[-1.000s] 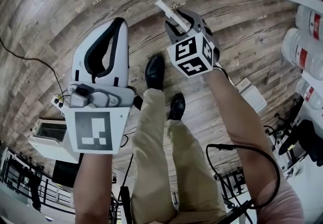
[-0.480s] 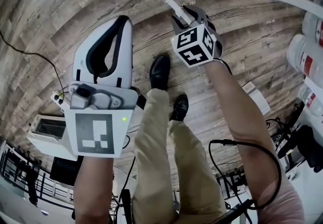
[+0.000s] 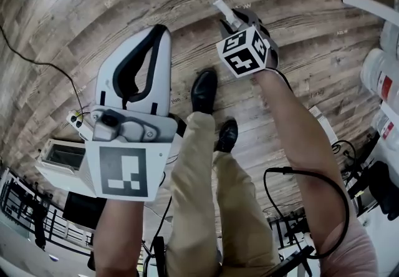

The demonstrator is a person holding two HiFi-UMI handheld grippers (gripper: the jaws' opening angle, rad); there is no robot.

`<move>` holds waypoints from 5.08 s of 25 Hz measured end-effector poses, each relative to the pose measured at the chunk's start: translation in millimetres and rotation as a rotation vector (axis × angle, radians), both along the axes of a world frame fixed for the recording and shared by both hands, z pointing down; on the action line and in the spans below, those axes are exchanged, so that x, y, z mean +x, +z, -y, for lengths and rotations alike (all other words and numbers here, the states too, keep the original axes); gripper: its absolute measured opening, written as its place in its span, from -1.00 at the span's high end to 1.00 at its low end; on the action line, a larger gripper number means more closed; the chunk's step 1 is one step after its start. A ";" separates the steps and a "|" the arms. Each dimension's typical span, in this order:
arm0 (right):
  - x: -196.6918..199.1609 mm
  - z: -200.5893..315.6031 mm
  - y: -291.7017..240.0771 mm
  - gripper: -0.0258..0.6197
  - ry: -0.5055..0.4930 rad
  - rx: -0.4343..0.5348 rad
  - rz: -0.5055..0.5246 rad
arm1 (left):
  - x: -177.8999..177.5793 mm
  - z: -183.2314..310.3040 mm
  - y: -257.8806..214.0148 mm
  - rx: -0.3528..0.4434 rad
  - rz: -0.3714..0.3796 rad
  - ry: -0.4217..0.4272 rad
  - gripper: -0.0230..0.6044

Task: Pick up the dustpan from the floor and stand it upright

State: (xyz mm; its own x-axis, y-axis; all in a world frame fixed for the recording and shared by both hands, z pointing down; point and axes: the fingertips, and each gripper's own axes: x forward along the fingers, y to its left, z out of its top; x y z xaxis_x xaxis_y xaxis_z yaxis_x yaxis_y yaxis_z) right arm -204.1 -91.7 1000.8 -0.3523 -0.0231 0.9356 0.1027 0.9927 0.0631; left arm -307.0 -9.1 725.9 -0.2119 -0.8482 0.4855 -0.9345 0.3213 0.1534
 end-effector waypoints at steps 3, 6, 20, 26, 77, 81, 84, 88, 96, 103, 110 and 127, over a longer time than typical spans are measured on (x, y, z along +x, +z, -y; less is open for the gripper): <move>-0.6 0.0 7.7 0.42 0.001 0.009 -0.017 | -3.3 -2.4 1.2 -0.003 0.002 -0.004 0.89; 5.6 4.1 15.5 0.42 0.031 0.009 -0.031 | -1.9 -1.9 0.5 0.003 0.006 -0.006 0.89; 11.1 11.9 46.0 0.60 0.048 0.036 -0.059 | 10.1 -10.9 4.4 -0.004 0.018 0.024 0.89; 11.1 13.3 29.7 0.62 0.064 0.040 -0.039 | 10.5 -11.6 -3.3 0.013 0.020 0.012 0.89; 307.3 53.3 -497.1 0.63 0.440 0.245 0.357 | 254.8 63.2 -451.6 0.370 0.233 0.368 0.88; 344.7 53.6 -525.6 0.63 0.493 0.267 0.388 | 295.5 65.7 -479.6 0.385 0.231 0.419 0.89; 375.4 52.1 -542.6 0.63 0.539 0.274 0.407 | 321.3 70.6 -502.6 0.418 0.239 0.456 0.88; 415.1 41.5 -556.0 0.62 0.587 0.271 0.429 | 354.0 72.7 -525.2 0.450 0.263 0.515 0.88; 493.8 36.8 -575.5 0.57 0.712 0.285 0.470 | 421.3 80.5 -553.7 0.474 0.269 0.618 0.88; 562.6 38.1 -583.3 0.50 0.830 0.316 0.463 | 490.2 89.2 -573.5 0.506 0.268 0.743 0.88; 618.7 33.4 -583.1 0.37 0.930 0.353 0.444 | 541.8 90.5 -578.3 0.516 0.253 0.831 0.88; 689.7 24.1 -579.5 0.17 1.046 0.366 0.447 | 603.9 78.8 -587.2 0.514 0.258 0.944 0.88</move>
State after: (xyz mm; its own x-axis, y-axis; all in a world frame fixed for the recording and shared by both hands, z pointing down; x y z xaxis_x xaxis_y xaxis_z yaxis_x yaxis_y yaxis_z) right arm 485.6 -115.7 421.2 -0.2965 -0.7323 0.6130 -0.8477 0.4974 0.1842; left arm 296.9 -87.8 138.8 0.5827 -0.8102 0.0629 -0.7936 -0.5840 -0.1708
